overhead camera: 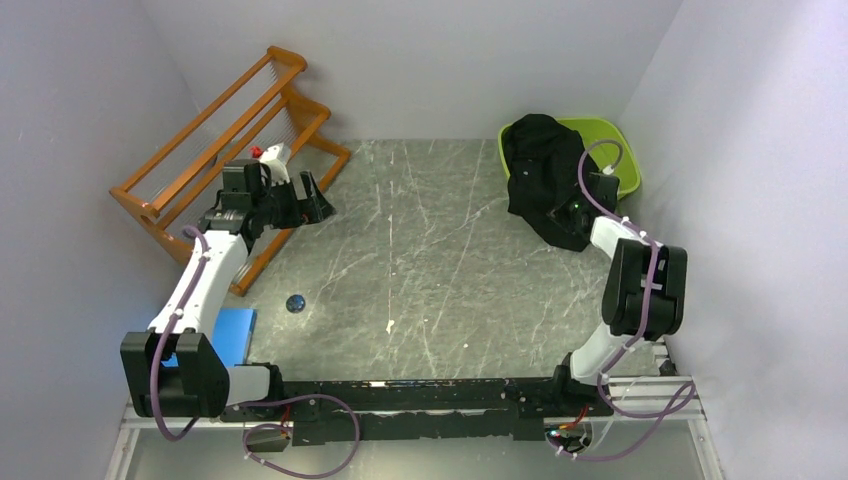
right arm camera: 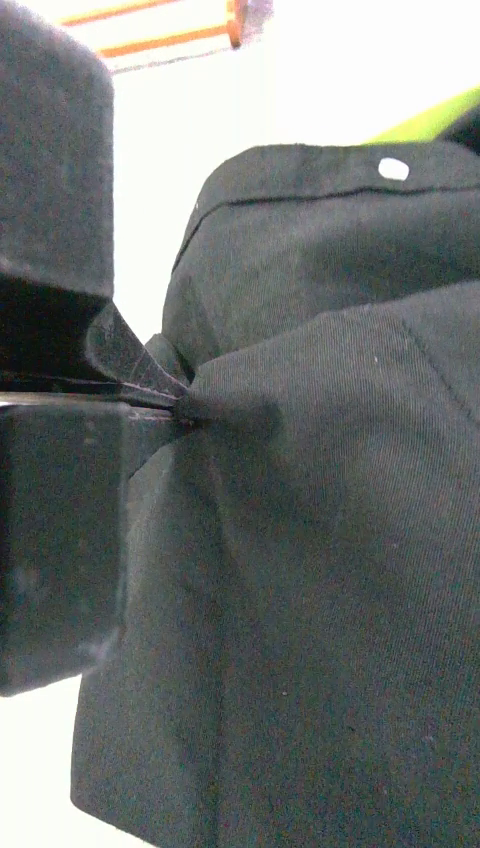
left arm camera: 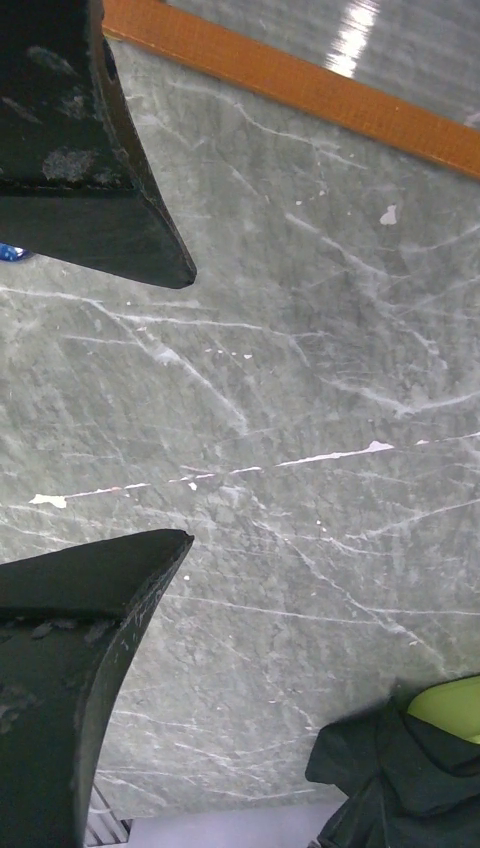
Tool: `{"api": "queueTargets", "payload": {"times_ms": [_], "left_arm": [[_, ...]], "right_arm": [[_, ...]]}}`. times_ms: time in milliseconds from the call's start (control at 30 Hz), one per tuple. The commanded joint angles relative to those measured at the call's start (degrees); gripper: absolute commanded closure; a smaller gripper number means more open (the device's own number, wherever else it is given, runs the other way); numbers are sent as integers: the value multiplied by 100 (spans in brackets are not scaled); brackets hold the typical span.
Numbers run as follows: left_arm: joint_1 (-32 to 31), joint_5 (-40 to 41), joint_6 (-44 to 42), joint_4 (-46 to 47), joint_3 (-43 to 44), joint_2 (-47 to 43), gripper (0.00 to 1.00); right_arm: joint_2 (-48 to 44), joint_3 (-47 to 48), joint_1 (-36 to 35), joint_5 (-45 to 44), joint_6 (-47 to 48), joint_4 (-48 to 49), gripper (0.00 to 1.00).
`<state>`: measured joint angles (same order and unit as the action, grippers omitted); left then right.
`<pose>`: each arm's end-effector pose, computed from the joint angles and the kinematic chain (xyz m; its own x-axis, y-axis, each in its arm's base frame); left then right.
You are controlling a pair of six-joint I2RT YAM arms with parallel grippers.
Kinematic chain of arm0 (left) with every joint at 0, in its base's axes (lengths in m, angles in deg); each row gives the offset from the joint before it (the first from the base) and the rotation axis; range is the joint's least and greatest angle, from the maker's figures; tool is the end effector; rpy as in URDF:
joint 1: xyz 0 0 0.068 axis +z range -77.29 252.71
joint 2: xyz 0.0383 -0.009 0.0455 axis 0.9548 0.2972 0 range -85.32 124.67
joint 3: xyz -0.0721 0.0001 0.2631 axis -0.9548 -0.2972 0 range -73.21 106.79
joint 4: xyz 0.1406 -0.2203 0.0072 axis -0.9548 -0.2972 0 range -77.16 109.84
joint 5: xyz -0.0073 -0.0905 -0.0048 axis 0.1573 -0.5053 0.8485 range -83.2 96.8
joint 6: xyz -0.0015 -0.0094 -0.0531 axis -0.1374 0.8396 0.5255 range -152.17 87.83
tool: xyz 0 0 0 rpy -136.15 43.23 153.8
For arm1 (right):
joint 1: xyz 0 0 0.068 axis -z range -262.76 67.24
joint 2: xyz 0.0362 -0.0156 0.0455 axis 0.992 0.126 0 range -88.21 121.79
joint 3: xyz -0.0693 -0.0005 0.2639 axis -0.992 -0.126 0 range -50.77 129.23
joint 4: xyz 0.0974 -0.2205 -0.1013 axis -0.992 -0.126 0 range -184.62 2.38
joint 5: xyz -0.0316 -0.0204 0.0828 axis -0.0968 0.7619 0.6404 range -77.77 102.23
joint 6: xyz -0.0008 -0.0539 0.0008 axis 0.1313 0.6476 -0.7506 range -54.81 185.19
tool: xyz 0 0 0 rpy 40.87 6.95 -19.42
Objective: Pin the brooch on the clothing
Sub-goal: Pick up the clothes from the bin.
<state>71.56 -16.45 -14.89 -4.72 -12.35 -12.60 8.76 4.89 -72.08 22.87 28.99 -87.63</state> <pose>0.2792 -0.0197 0.3105 -0.6666 -0.2595 -0.6988 0.1446 0.8746 -0.4628 0.3527 -0.0598 0.1870 -0.4965 0.6844 -0.5340 0.4202 0.7278 0.5420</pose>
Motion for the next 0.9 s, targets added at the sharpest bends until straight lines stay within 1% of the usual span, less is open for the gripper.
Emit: {"api": "queueTargets", "payload": {"times_ms": [0,200,300,367,467,567,667,767,867], "left_arm": [[13,-146,40,118,127,-38,4],[15,140,70,224,-12,-231,4],[10,122,58,179,13,-212,4],[10,109,41,162,26,-199,4],[9,163,47,150,22,-204,4],[11,217,35,151,2,-251,4],[10,270,35,181,-29,-323,4],[13,280,37,192,-48,-362,4],[10,269,36,194,-46,-373,4]], "right_arm": [[-633,281,5,96,84,123,100],[-1654,829,-45,233,330,-399,100],[-2136,1167,-208,508,426,-495,100],[-2394,1440,-375,881,453,-505,100],[-2707,1959,-809,1596,572,-505,100],[-2950,2465,-1767,1941,860,-618,100],[-3195,2707,-2349,2526,804,-353,100],[-3592,2559,-2538,2836,340,361,100],[-3925,2420,-2646,3022,-34,662,100]]}}
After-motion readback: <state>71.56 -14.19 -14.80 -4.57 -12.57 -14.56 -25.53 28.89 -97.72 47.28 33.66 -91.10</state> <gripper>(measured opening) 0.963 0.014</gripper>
